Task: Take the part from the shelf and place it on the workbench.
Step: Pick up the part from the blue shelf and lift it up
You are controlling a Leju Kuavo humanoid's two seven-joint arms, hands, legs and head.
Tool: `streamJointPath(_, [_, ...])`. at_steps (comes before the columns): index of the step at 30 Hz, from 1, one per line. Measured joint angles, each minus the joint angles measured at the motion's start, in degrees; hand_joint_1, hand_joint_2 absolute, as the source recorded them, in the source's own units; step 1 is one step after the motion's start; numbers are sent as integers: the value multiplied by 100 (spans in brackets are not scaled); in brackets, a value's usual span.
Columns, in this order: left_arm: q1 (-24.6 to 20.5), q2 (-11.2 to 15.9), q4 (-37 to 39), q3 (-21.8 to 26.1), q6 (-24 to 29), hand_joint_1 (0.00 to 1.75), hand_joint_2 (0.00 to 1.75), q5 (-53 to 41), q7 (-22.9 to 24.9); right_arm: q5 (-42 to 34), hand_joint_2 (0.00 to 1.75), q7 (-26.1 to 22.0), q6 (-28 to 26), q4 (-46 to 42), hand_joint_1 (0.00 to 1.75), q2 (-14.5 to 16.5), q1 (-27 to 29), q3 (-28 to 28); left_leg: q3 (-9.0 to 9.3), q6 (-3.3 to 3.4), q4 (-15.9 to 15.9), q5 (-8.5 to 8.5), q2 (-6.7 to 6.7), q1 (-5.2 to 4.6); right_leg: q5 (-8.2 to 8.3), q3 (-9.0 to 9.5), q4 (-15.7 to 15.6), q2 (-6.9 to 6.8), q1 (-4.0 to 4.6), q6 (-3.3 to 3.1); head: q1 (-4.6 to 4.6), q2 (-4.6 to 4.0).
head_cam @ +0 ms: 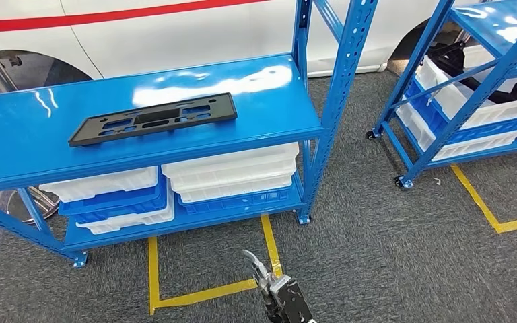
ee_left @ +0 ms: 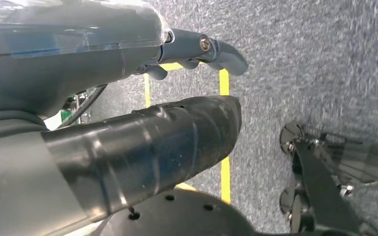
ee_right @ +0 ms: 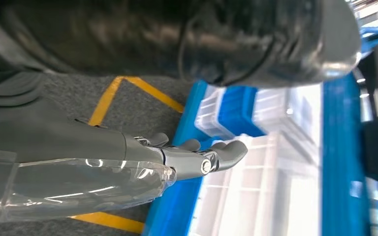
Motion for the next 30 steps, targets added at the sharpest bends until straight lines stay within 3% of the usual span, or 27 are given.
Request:
streamJointPath(2, [3,2,0,-20,0,0,0,0,2,-1,0,0,1,-45,0,-34,0,66,-396,-3,776,-330,-7,-3,-20,13,-2,1,31,-44,-1,0])
streamJointPath(3, [4,3,0,-30,1,0,0,0,2,-2,0,-1,2,-55,0,-50,4,92,-573,-1,1092,-412,-9,-5,-29,21,0,6,49,-57,0,0])
streamJointPath(4, [6,4,0,-40,1,0,0,0,2,-7,0,-12,12,-66,0,-66,8,120,-665,9,1212,-370,-10,-7,-38,35,1,17,65,-69,0,0])
streamJointPath(5, [10,5,1,-48,2,0,0,0,4,-17,0,-32,31,-81,0,-80,10,149,-651,29,1108,-212,-11,-10,-50,56,3,33,79,-76,0,0])
streamJointPath(7, [17,10,4,-58,2,0,0,0,8,-38,0,-100,80,-158,0,-116,13,219,-381,95,402,258,-25,-23,-79,107,6,68,97,-72,2,0])
streamJointPath(9, [13,20,12,-66,2,0,0,0,10,-16,0,-161,101,-292,0,-162,13,304,-149,150,-175,490,-40,-56,-97,109,24,85,113,-39,3,0])
streamJointPath(12, [-11,28,17,-77,-2,0,0,2,10,119,0,-209,58,-594,0,-261,17,472,-111,190,-342,487,-41,-78,-84,74,17,86,114,41,2,0])
streamJointPath(14, [-15,30,17,-82,-13,0,0,2,15,204,0,-222,15,-802,0,-332,14,588,-82,246,-408,522,-21,-52,-193,24,150,71,113,100,3,0])
streamJointPath(17, [-11,32,17,-86,-34,0,0,2,23,244,0,-226,-28,-999,0,-418,14,723,-62,306,-444,540,4,-41,-690,-419,1101,50,82,170,3,0])
streamJointPath(18, [-11,33,17,-86,-38,0,0,3,23,244,0,-226,-32,-1032,0,-442,17,757,-61,310,-441,537,5,-43,-797,-586,1435,48,67,186,3,0])
streamJointPath(19, [-11,33,17,-86,-39,0,0,3,23,245,0,-225,-32,-1059,0,-464,21,786,-56,311,-439,531,4,-44,-801,-678,1603,45,54,198,3,0])
streamJointPath(20, [-12,32,17,-87,-44,0,0,4,23,245,0,-225,-32,-1083,0,-482,23,812,-46,307,-436,524,1,-44,-694,-666,1556,41,42,204,3,0])
streamJointPath(21, [-12,31,17,-88,-48,0,0,4,23,245,0,-225,-32,-1109,0,-500,24,838,-29,301,-433,513,-1,-43,-494,-543,1281,32,31,203,3,0])
streamJointPath(22, [-12,30,17,-89,-52,0,0,4,23,247,0,-227,-32,-1135,0,-515,23,861,-11,286,-428,497,-4,-43,-281,-353,865,18,24,194,4,0])
streamJointPath(24, [-14,27,17,-93,-55,0,0,4,28,272,0,-241,-31,-1184,0,-536,16,907,3,236,-406,462,-6,-61,-47,-35,194,-3,40,164,3,0])
streamJointPath(28, [-29,28,17,-120,-59,0,0,3,59,437,0,-315,-21,-1343,0,-584,1,1029,0,117,-385,426,0,-64,-31,45,-2,16,59,68,2,0])
streamJointPath(30, [-37,29,17,-142,-62,0,0,-1,73,530,0,-331,-4,-1456,0,-601,-33,1096,-109,69,-117,231,-8,-53,-14,64,-44,11,39,1,1,0])
